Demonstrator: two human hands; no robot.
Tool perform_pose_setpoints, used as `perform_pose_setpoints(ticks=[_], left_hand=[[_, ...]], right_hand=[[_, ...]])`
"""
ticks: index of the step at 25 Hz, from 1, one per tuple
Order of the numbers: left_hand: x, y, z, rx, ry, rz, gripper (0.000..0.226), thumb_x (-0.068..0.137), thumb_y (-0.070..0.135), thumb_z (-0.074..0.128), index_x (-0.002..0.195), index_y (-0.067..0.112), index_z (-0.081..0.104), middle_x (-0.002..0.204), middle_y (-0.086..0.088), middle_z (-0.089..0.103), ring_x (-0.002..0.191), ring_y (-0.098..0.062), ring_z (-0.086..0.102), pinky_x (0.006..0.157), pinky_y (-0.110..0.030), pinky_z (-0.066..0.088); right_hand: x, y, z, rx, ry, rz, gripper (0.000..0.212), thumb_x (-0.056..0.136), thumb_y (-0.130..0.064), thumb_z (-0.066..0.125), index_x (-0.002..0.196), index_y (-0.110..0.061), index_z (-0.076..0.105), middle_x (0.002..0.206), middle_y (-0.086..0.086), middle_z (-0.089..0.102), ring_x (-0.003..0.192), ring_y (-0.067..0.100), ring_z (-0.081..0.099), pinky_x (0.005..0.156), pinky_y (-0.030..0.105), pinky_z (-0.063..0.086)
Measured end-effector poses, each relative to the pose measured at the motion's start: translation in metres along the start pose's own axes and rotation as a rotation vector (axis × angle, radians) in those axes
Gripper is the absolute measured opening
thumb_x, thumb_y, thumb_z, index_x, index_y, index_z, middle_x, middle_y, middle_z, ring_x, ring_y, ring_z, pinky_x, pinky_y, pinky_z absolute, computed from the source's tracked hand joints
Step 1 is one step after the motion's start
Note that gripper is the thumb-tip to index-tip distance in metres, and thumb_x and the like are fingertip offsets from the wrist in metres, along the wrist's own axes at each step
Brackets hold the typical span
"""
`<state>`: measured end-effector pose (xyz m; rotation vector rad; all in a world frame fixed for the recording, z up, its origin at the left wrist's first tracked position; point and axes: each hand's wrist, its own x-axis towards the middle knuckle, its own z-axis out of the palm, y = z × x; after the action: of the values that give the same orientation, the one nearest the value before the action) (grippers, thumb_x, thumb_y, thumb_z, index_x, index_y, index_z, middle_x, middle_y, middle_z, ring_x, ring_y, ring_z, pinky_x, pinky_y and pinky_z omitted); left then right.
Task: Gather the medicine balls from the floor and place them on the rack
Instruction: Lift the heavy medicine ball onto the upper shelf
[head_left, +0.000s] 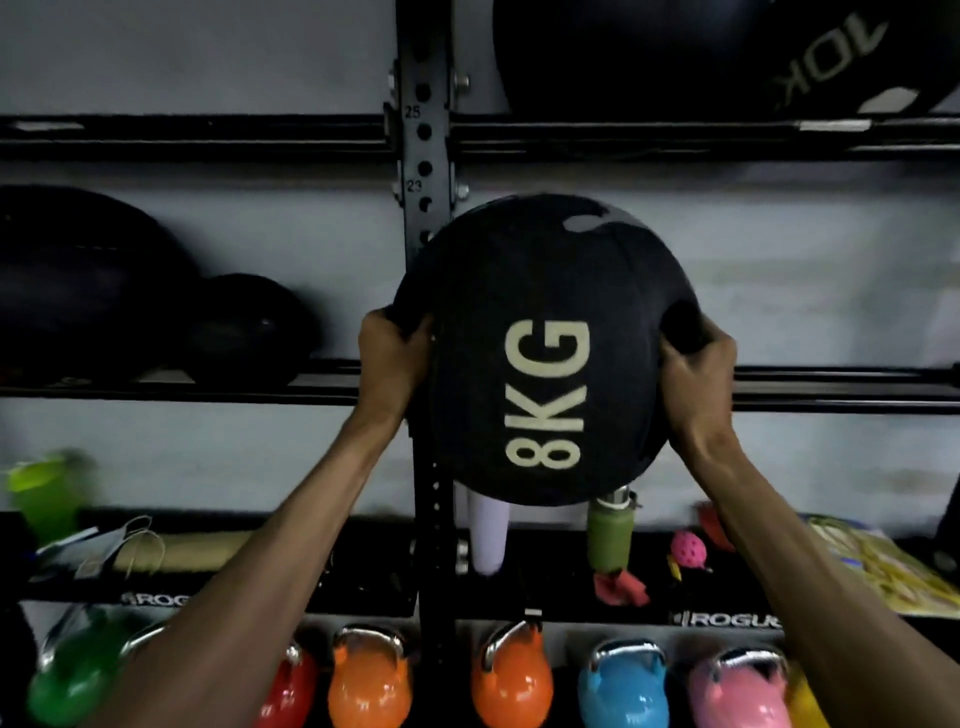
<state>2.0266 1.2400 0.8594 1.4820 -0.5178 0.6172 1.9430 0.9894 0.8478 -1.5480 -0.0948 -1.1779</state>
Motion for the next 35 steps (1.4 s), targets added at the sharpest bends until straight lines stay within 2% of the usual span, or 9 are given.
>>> perform_pose_setpoints(ticks=[7, 10, 13, 17, 20, 25, 29, 32, 35], left_hand=[[0.047, -0.025, 0.042, -0.075, 0.047, 0.230, 0.043, 0.090, -0.011, 0.047, 0.053, 0.008, 0.037, 0.042, 0.022, 0.041, 0.041, 0.009, 0.034, 0.045, -0.004, 0.023], [0.067, -0.040, 0.056, -0.147, 0.028, 0.253, 0.028, 0.086, 0.021, 0.055, 0.065, 0.002, 0.051, 0.055, 0.024, 0.053, 0.053, 0.010, 0.044, 0.053, -0.008, 0.036], [0.086, -0.061, 0.068, -0.140, 0.001, 0.261, 0.023, 0.080, 0.041, 0.057, 0.080, 0.019, 0.059, 0.075, 0.008, 0.061, 0.067, 0.005, 0.054, 0.064, -0.017, 0.046], [0.103, -0.086, 0.084, -0.003, 0.029, 0.240, 0.021, 0.094, 0.010, 0.061, 0.077, 0.021, 0.055, 0.074, 0.006, 0.057, 0.066, 0.009, 0.053, 0.064, -0.012, 0.044], [0.108, -0.109, 0.092, 0.102, 0.028, 0.244, 0.025, 0.093, -0.009, 0.058, 0.081, 0.013, 0.055, 0.072, 0.014, 0.056, 0.064, 0.013, 0.054, 0.062, -0.006, 0.040], [0.123, -0.120, 0.105, 0.172, 0.097, 0.204, 0.011, 0.092, -0.009, 0.059, 0.084, -0.003, 0.062, 0.068, 0.012, 0.055, 0.056, 0.014, 0.051, 0.058, -0.004, 0.038], [0.141, -0.128, 0.108, 0.248, 0.169, -0.011, 0.028, 0.097, 0.000, 0.058, 0.069, 0.000, 0.056, 0.057, 0.003, 0.046, 0.039, 0.007, 0.046, 0.045, -0.010, 0.032], [0.146, -0.138, 0.108, 0.486, 0.286, -0.079, 0.020, 0.096, 0.004, 0.058, 0.108, -0.012, 0.060, 0.078, -0.008, 0.059, 0.081, -0.007, 0.067, 0.065, -0.020, 0.045], [0.155, -0.143, 0.121, 0.869, 0.370, 0.103, 0.046, 0.081, 0.001, 0.068, 0.123, 0.005, 0.050, 0.124, -0.019, 0.051, 0.118, -0.036, 0.048, 0.095, -0.042, 0.038]], right_hand=[[0.060, 0.047, 0.017, 0.091, -0.018, -0.260, 0.037, 0.084, 0.016, 0.051, 0.075, -0.020, 0.051, 0.068, -0.024, 0.053, 0.066, -0.002, 0.045, 0.061, 0.016, 0.039], [0.072, 0.067, 0.030, 0.177, 0.016, -0.295, 0.005, 0.083, -0.010, 0.051, 0.079, -0.008, 0.050, 0.068, -0.021, 0.048, 0.066, -0.002, 0.039, 0.059, 0.018, 0.033], [0.086, 0.076, 0.039, 0.286, 0.014, -0.235, 0.033, 0.076, -0.039, 0.057, 0.076, -0.008, 0.046, 0.069, -0.006, 0.044, 0.066, 0.004, 0.036, 0.059, 0.028, 0.029], [0.112, 0.097, 0.044, 0.349, -0.059, -0.092, 0.048, 0.066, -0.055, 0.068, 0.074, -0.015, 0.041, 0.063, -0.016, 0.047, 0.069, 0.012, 0.034, 0.062, 0.035, 0.027], [0.121, 0.126, 0.048, 0.353, -0.096, -0.054, 0.069, 0.063, -0.076, 0.073, 0.078, -0.015, 0.046, 0.074, 0.002, 0.047, 0.077, 0.022, 0.037, 0.067, 0.036, 0.032], [0.142, 0.162, 0.054, 0.232, -0.127, -0.009, 0.011, 0.082, -0.027, 0.054, 0.074, -0.022, 0.049, 0.064, -0.023, 0.054, 0.064, -0.004, 0.046, 0.063, 0.018, 0.040], [0.178, 0.177, 0.073, 0.029, -0.183, 0.102, 0.028, 0.094, 0.000, 0.055, 0.071, -0.016, 0.053, 0.063, -0.004, 0.053, 0.046, -0.004, 0.045, 0.046, 0.018, 0.039], [0.196, 0.182, 0.088, -0.052, -0.234, 0.226, 0.030, 0.096, -0.003, 0.054, 0.067, -0.011, 0.048, 0.060, 0.003, 0.046, 0.037, -0.001, 0.037, 0.040, 0.020, 0.036], [0.202, 0.202, 0.088, -0.033, -0.252, 0.330, 0.040, 0.097, -0.006, 0.049, 0.060, -0.017, 0.040, 0.058, -0.002, 0.043, 0.049, 0.007, 0.038, 0.051, 0.022, 0.037]])
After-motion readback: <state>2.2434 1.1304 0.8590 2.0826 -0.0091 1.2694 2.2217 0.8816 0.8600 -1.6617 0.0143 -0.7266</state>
